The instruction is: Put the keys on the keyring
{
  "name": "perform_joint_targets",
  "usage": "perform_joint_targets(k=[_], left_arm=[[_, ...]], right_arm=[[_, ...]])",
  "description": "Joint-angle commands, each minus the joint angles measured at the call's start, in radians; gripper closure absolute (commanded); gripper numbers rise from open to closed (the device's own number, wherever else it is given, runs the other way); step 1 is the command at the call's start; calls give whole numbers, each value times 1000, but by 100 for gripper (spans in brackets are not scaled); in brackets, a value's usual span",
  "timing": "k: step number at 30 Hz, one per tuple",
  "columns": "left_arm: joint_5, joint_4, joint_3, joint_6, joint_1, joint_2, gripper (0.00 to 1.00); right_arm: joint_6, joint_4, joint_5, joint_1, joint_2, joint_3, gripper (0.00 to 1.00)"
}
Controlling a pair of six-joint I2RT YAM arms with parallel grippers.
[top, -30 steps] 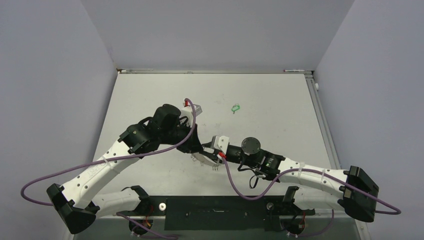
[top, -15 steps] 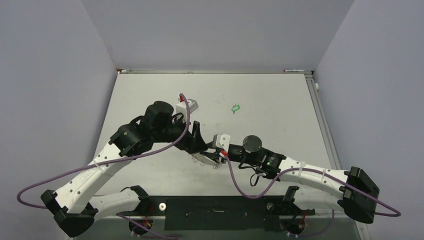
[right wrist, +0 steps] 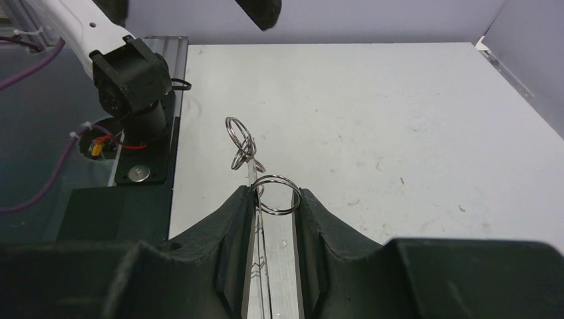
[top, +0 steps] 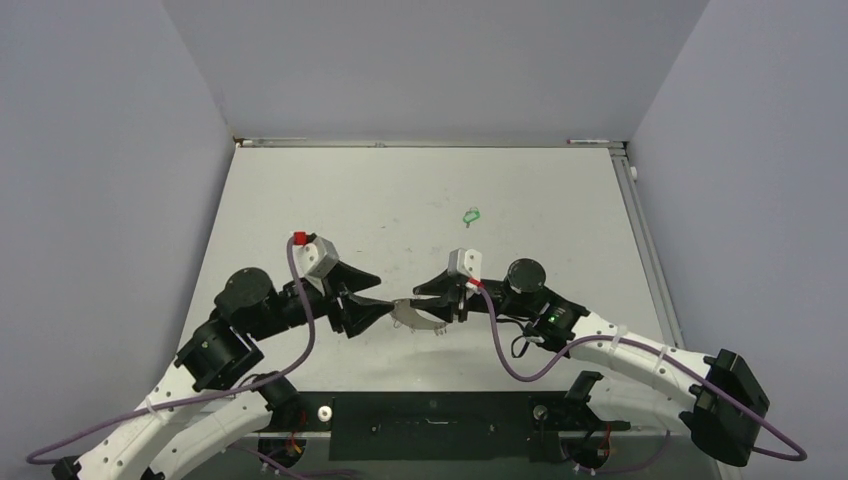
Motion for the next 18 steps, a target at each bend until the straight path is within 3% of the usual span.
perform_joint_targets(k=[1, 18], left_arm=[[81, 448, -146, -86, 0, -111, 43], [130, 555, -217, -156, -20, 7, 51]], right_arm=[[118, 101, -34, -5, -38, -10, 88], [213, 10, -71, -4, -57, 56, 88]])
